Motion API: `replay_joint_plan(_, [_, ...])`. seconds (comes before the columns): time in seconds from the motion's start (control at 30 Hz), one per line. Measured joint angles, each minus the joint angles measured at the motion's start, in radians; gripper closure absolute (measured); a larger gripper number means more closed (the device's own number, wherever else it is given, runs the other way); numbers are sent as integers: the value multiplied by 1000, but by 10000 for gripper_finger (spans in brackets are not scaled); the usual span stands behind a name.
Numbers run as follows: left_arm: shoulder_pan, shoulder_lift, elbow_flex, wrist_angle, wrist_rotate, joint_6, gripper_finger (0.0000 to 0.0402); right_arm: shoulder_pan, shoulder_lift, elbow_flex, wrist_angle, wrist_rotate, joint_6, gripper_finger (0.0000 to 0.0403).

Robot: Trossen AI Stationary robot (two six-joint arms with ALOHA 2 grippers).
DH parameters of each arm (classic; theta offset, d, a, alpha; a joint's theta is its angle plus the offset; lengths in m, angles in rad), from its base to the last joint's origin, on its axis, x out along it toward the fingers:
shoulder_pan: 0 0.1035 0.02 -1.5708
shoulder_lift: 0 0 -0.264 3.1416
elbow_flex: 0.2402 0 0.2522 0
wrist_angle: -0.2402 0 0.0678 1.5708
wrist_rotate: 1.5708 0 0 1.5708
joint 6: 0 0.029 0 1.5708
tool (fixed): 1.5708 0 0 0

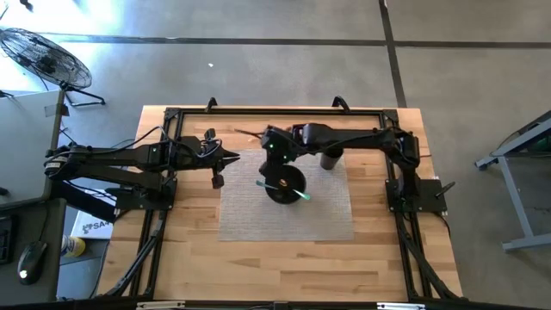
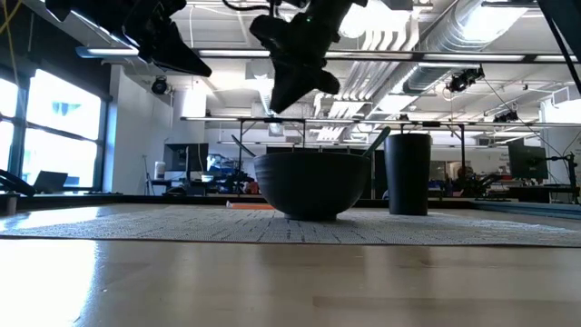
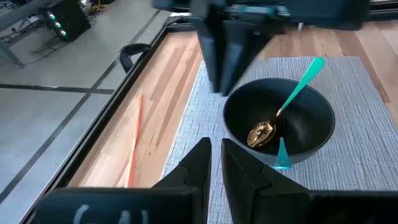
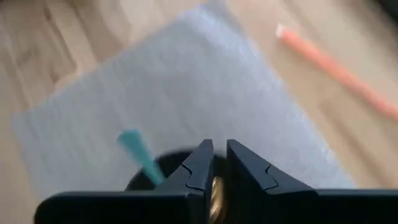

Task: Pick & Place Utensil
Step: Put the orange straw into the black cup

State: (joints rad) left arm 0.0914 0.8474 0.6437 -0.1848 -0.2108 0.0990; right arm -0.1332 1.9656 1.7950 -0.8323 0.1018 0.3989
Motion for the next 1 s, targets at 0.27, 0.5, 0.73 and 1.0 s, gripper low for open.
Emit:
replay_joint_plan(0.27, [0, 0, 0, 0, 0, 0, 367, -105, 27, 0, 185, 5, -173, 315])
replay_joint_plan(0.5, [0, 0, 0, 1, -1, 0, 367, -202, 128, 0, 277, -60, -265, 250])
replay_joint_plan(0.73, [0, 0, 0, 0, 0, 0, 367, -284, 205, -1, 236, -71, -391, 211])
replay_joint_plan(1.0, [0, 0, 0, 1, 0, 0, 367, -399, 217, -46, 174, -154, -501, 210])
